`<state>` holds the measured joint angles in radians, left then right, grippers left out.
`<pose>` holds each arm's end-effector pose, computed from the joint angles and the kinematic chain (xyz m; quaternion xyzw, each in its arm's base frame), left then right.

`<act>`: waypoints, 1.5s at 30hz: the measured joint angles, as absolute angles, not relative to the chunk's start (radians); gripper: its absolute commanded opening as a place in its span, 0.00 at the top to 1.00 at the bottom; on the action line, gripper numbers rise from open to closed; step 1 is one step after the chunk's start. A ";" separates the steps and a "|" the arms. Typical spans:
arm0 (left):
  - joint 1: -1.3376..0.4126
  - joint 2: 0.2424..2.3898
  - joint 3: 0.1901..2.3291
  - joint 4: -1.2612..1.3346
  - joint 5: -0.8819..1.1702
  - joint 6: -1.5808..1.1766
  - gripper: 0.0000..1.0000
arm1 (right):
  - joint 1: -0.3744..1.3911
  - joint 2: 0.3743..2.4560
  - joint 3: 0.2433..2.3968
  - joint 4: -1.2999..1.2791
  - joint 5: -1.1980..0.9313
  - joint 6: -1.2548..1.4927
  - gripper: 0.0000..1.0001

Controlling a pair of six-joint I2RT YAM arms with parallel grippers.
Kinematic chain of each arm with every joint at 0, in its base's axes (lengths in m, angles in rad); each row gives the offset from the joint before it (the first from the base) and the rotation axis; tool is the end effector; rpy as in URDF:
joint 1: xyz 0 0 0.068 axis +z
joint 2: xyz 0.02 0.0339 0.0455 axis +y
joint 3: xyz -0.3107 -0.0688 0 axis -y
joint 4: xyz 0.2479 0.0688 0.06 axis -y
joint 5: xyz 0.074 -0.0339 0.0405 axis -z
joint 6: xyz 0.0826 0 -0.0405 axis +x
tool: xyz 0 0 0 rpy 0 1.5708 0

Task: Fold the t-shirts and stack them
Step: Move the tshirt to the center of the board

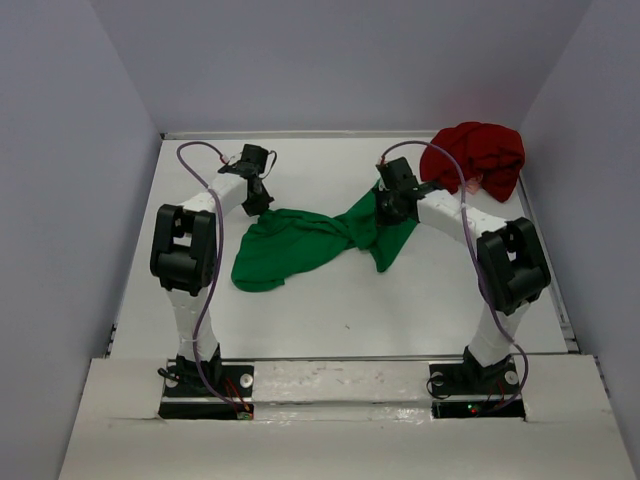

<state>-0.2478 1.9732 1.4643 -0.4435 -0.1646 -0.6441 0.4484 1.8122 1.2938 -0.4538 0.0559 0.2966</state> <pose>0.4663 -0.1040 0.2043 -0.2114 0.9259 -0.0602 0.3074 0.3872 0.1812 0.2152 -0.0642 0.9530 0.0824 0.2842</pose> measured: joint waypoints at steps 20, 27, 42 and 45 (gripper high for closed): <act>-0.264 1.973 1.464 -0.438 -0.165 -0.644 1.00 | 0.484 1.975 1.499 -0.569 -0.025 0.154 0.27; -0.273 1.973 1.464 -0.438 -0.163 -0.644 1.00 | 0.486 1.907 1.488 -0.563 0.028 0.175 0.36; -0.274 1.973 1.464 -0.437 -0.162 -0.644 1.00 | 0.486 1.875 1.402 -0.532 0.106 0.246 0.43; -0.274 1.973 1.464 -0.437 -0.161 -0.644 1.00 | 0.486 1.844 1.380 -0.529 0.156 0.266 0.43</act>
<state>-0.2745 1.9732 1.4643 -0.4370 -0.1612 -0.6437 0.4858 1.8442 1.3804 -0.5293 0.1558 0.2665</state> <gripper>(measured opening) 0.014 0.573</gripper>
